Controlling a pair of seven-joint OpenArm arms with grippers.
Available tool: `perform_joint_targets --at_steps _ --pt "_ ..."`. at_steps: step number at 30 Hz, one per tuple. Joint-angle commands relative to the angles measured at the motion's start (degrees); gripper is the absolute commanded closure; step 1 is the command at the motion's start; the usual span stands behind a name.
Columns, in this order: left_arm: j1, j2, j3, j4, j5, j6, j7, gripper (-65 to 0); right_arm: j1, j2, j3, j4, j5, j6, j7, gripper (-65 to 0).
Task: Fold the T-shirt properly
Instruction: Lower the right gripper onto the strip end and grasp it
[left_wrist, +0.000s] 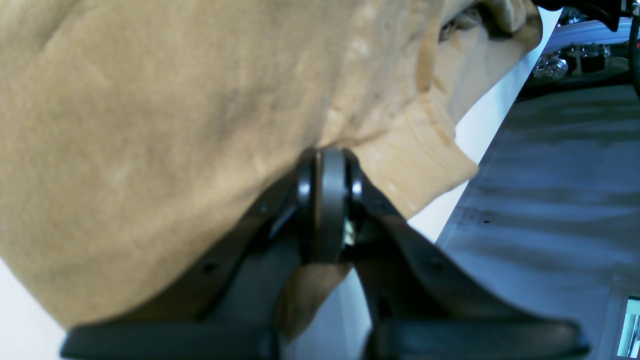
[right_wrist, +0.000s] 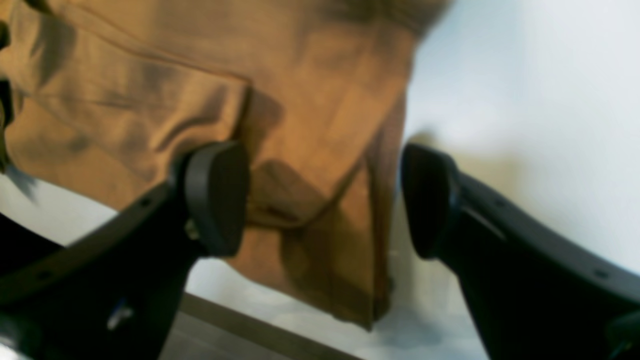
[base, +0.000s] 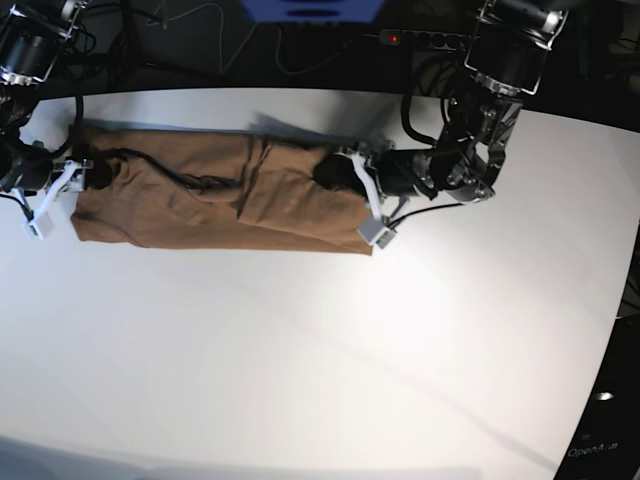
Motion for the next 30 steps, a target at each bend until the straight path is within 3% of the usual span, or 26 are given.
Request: perform_joint_targets --at_steps 1,4,7,15,21,30 --pt "0.1 -1.0 -0.1 -0.4 5.7 2.8 2.6 -2.7 0.6 1.5 0.3 0.7 0.6 0.1 0.4 -46.4" --pt "0.0 -1.0 -0.1 -0.4 5.7 2.9 2.6 -2.7 0.6 1.2 0.3 0.7 0.6 0.1 0.2 -45.0" --pt "-0.1 -1.0 -0.1 -0.4 5.7 2.9 2.6 -2.7 0.6 1.0 0.4 0.7 0.6 0.1 0.4 -39.0" --pt "-0.2 -0.7 -0.1 -0.4 5.6 3.0 2.6 -2.7 1.5 0.2 0.3 0.7 0.6 0.1 -0.1 -6.5" --pt "-0.2 -0.7 -0.1 -0.4 5.6 3.0 2.6 -2.7 1.7 0.7 -1.4 0.8 0.6 0.1 0.3 -3.2" --pt "-0.3 -0.6 -0.1 -0.4 5.6 3.0 2.6 -2.7 2.8 4.1 -5.6 4.0 0.6 0.1 4.2 -0.7"
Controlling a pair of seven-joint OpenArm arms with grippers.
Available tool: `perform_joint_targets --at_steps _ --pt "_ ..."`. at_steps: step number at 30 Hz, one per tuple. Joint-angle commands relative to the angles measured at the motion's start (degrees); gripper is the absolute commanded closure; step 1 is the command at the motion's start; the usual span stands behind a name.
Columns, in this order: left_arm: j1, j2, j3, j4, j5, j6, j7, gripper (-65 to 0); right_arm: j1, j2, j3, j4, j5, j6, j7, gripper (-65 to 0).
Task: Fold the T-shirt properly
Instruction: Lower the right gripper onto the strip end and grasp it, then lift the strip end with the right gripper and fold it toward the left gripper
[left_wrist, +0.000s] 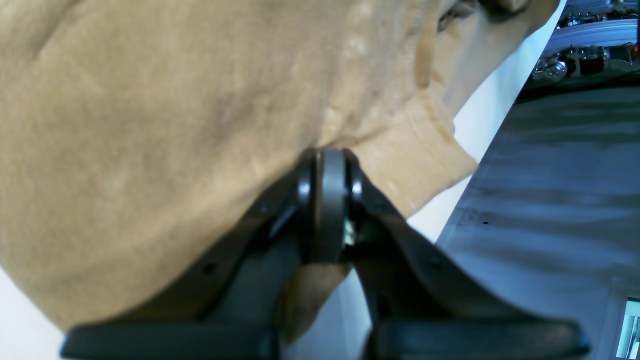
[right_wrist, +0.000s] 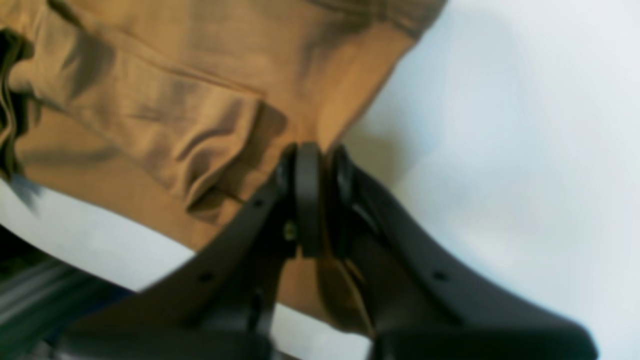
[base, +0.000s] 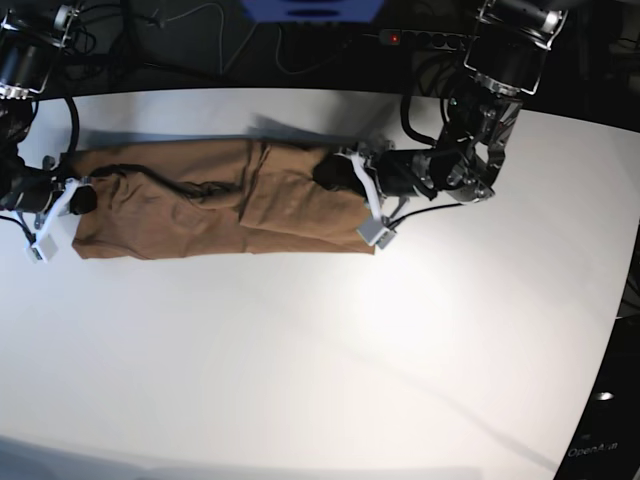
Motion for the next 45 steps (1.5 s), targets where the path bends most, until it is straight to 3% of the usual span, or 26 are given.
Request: perform_joint_targets --at_steps 1,8,12,15,25,27,34,38,45 --pt "-0.3 -0.8 -0.1 -0.4 5.6 2.7 2.5 -2.7 0.8 1.9 -0.2 1.6 0.8 0.1 1.5 -0.7" --pt "-0.9 -0.7 -0.1 -0.4 5.6 2.7 2.6 -2.7 1.0 5.9 -6.6 3.0 0.7 0.1 8.6 -0.7" --pt "-1.8 0.8 -0.1 -0.4 5.7 2.8 3.0 -2.7 1.2 7.8 -8.3 3.1 0.2 0.1 9.6 -0.7" --pt "-2.3 1.6 -0.1 -0.4 5.9 2.8 2.8 -2.7 1.3 7.7 -8.2 4.9 -6.7 0.1 9.7 -0.7" --pt "-5.8 5.6 0.5 -1.1 6.2 2.9 3.1 -2.7 1.2 0.8 -8.1 6.6 -42.7 0.1 13.5 -0.7" --pt "-6.1 6.1 0.5 -1.2 7.3 2.9 3.1 -2.7 1.3 -0.5 -8.0 7.4 -47.2 0.1 14.1 -0.6" --pt "-5.7 10.1 0.1 -1.3 16.2 2.9 3.1 -2.7 0.7 -4.3 -9.1 17.9 -53.9 0.1 11.9 -0.6" --pt "-6.1 10.6 -0.1 -4.1 16.1 2.9 3.1 -2.7 1.2 -4.9 -12.8 21.0 -56.9 0.1 10.6 -0.6" --pt "-6.2 11.6 -0.1 -5.6 16.3 2.9 3.1 -2.7 0.7 -8.8 -20.5 25.8 -66.2 0.1 10.6 -0.6"
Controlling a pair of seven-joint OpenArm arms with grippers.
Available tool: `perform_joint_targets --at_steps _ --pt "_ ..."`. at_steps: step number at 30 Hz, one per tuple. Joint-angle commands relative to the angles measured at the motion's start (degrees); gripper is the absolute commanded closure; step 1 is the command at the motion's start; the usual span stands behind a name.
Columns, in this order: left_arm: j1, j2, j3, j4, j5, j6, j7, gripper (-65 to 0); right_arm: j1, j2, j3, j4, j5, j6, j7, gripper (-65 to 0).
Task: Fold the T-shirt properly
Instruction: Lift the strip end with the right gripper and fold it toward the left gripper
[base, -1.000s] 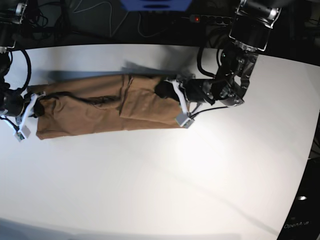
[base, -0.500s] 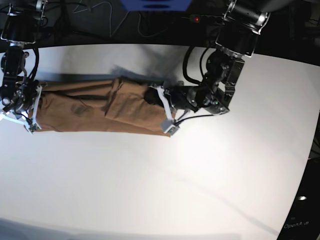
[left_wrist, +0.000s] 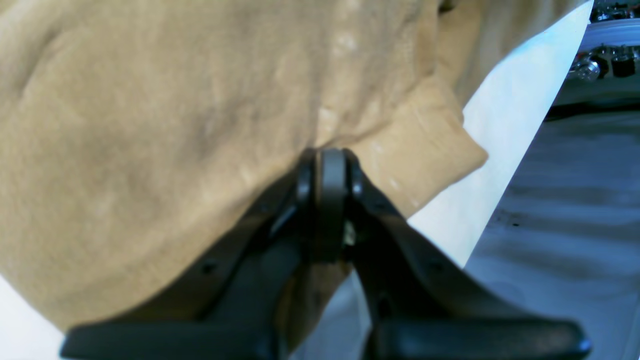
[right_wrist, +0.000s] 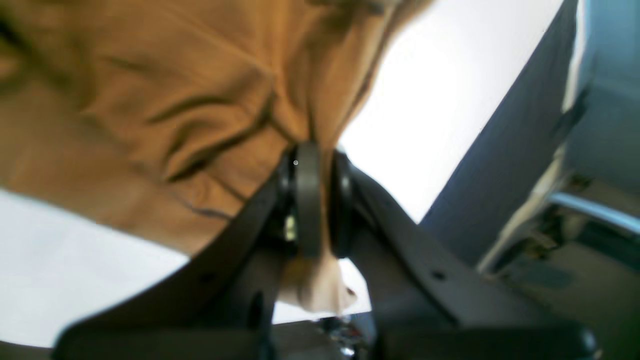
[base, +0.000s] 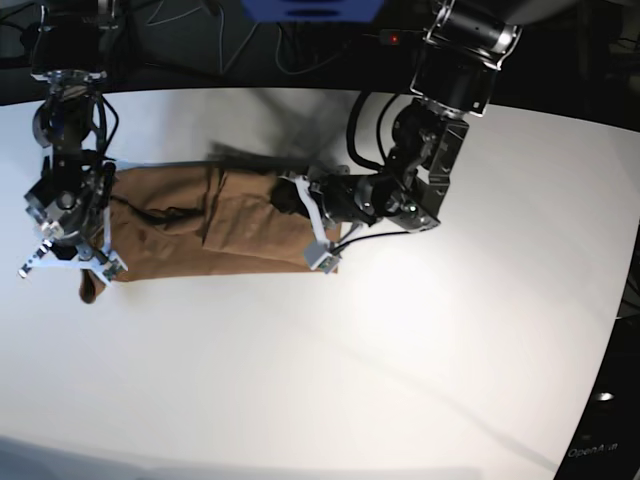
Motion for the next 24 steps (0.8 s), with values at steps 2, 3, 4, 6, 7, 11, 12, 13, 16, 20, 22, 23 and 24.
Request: perform_joint_targets --at_steps 2,3,4,6,7,11,12,13,16,20,22,23,24 --pt "-0.1 0.1 0.2 -0.2 3.1 1.2 2.4 -2.7 0.8 -1.0 -1.4 3.0 -2.9 -0.3 0.7 -0.6" --pt "-0.2 0.1 0.2 -0.2 3.1 1.2 2.4 -2.7 0.8 -1.8 -2.1 3.5 -4.2 -0.3 0.7 -0.6" --pt "-0.5 0.1 0.2 -0.2 3.1 1.2 2.4 -2.7 0.8 -2.4 -2.8 3.9 -5.6 -0.3 0.7 -0.4" --pt "-0.6 0.1 0.2 -0.2 3.1 1.2 2.4 -2.7 0.9 -4.3 -4.3 4.0 -8.4 -0.3 0.7 -0.4" --pt "-0.7 0.1 0.2 -0.2 3.1 1.2 2.4 -2.7 1.0 -5.2 -4.9 4.0 -9.0 -0.3 0.7 -0.4" --pt "-0.7 0.1 0.2 -0.2 3.1 1.2 2.4 -2.7 1.6 -7.9 -6.1 4.3 -9.0 -0.3 0.7 -0.4" --pt "-0.8 0.1 0.2 -0.2 3.1 1.2 2.4 -2.7 1.9 -9.1 -6.1 4.5 -9.0 -0.3 0.7 -0.4" --pt "-0.8 0.1 0.2 -0.2 3.1 1.2 2.4 -2.7 2.2 -10.5 -5.8 4.6 -9.0 -0.3 0.7 -0.4" --pt "-0.8 0.1 0.2 -0.2 3.1 1.2 2.2 -2.7 3.2 -14.6 -4.5 4.7 -9.2 -0.3 0.6 -0.4" --pt "-0.7 0.1 0.2 -0.2 3.0 1.2 2.1 -2.7 4.7 -20.3 -1.9 4.7 -9.2 -0.3 0.6 -0.3" --pt "-0.7 0.1 0.2 -0.2 3.0 1.2 2.0 -2.7 5.3 -22.1 -1.5 4.8 -9.2 -0.3 0.6 -0.3" --pt "-0.7 0.1 0.2 -0.2 3.0 1.2 2.0 -2.7 5.4 -22.6 -1.4 5.1 -9.2 -0.3 0.1 -0.3" --pt "-0.7 0.1 0.1 -0.2 3.0 1.2 2.0 -2.7 5.4 -23.0 -1.4 5.4 -9.2 -0.3 -1.2 -0.3"
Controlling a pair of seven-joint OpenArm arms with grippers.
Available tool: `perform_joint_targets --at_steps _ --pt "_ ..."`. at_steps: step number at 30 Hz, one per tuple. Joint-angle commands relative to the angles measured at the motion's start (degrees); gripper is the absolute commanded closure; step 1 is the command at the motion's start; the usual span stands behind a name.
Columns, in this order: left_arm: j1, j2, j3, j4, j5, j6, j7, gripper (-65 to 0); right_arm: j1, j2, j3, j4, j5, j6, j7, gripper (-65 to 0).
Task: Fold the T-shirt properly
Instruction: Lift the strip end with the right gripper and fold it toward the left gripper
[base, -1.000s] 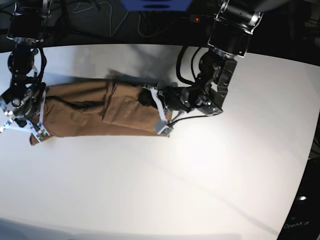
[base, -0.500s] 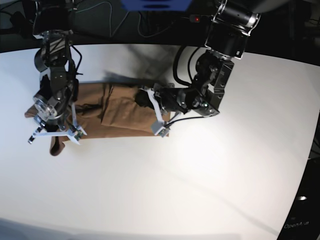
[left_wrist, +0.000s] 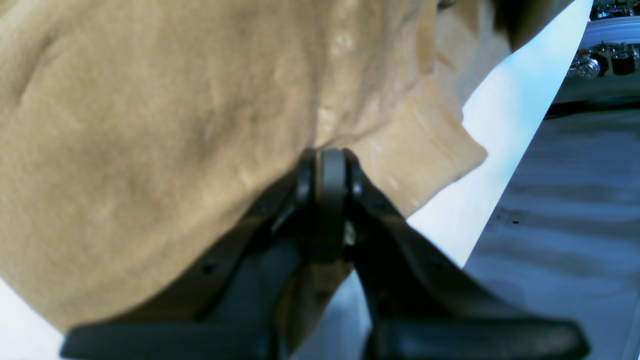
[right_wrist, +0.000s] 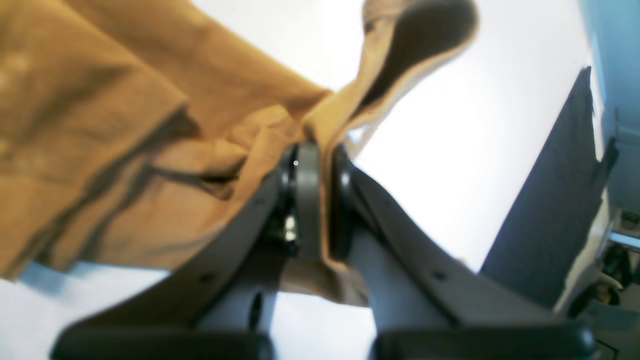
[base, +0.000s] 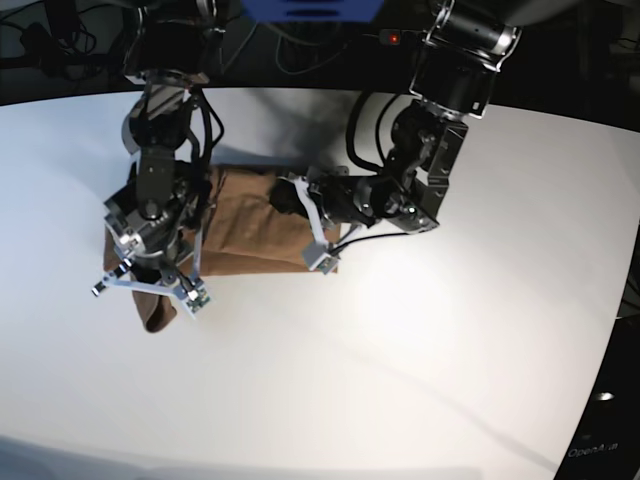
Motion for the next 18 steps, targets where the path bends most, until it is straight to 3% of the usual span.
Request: perform_joint_targets --at_steps 1,4,8,18 --pt "-0.4 0.0 0.1 -0.1 3.0 1.2 1.8 -2.7 1.2 -0.4 0.0 1.5 -0.4 -0.3 -1.4 -0.3" --pt "-0.4 0.0 -0.6 -0.1 3.0 1.2 1.7 -2.7 3.0 -0.8 -0.3 1.6 -0.4 -0.3 -6.0 -0.3" --pt "-0.4 0.8 -7.0 -0.1 3.2 1.2 1.7 -2.7 4.5 -0.8 -0.3 1.6 -0.4 -0.3 -11.7 -0.3" --pt "-1.4 1.3 -8.5 -0.1 3.4 1.2 1.9 -2.7 4.4 -0.7 -1.8 1.6 -0.3 -0.3 -13.1 -0.3"
